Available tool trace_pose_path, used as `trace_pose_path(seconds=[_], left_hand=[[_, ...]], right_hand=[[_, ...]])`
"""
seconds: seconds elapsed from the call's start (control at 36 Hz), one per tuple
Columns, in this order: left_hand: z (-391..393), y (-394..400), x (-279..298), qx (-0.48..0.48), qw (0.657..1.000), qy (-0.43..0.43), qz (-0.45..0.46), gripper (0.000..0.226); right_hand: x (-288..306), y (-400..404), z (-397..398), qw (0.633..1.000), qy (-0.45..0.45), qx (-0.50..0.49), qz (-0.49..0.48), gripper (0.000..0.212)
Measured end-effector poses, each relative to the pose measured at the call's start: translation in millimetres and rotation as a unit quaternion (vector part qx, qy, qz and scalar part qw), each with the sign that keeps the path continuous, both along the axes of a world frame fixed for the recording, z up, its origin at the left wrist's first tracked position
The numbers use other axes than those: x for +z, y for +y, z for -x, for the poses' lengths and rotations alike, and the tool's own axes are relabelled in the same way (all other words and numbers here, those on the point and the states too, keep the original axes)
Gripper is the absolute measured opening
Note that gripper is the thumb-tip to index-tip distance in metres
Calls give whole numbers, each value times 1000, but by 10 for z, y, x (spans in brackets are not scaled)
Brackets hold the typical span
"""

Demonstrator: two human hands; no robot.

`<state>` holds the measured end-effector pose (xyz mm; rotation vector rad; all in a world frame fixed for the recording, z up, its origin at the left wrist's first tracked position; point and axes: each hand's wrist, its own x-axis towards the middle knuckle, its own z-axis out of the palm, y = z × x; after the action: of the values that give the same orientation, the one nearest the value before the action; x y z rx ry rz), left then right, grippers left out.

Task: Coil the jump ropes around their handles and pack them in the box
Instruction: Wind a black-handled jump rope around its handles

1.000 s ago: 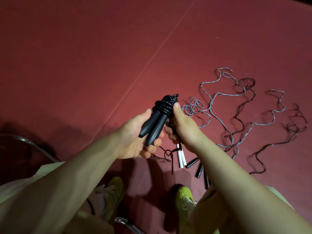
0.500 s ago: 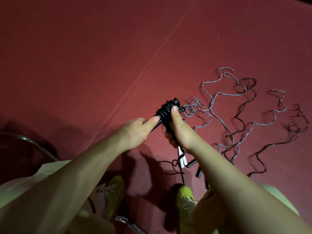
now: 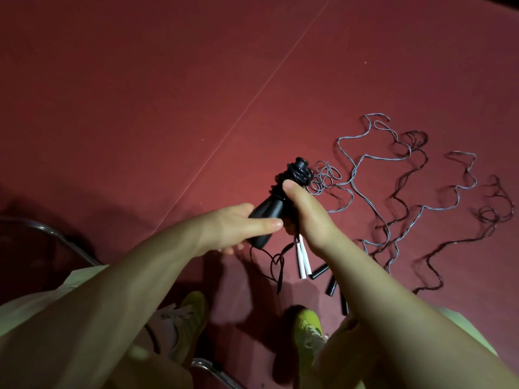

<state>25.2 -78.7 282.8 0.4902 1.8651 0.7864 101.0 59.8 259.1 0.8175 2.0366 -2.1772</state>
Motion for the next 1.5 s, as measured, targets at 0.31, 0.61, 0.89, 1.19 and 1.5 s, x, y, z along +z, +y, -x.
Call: trace_pose_path(seconds=[0.31,0.61,0.89,1.19,1.5], left_hand=[[-65,-41,10,33,858,-479,-182,67],[-76,-80,-35,-18,710,-629,-318,107],[4,-66,67,17,789,-579,-204,72],[68,-10,110,111,924,-355,-90,79],[8,65,79,121,982,-142,-40,73]], right_hand=[[112,70,-32,952,165,75,245,66],[217,63,-83,920,179,157,310,71],[162,93,-42,951,162,133,229,65],[27,101,-18,992,1,122,12,83],[67,48,-16,992,-61,72,-81,58]])
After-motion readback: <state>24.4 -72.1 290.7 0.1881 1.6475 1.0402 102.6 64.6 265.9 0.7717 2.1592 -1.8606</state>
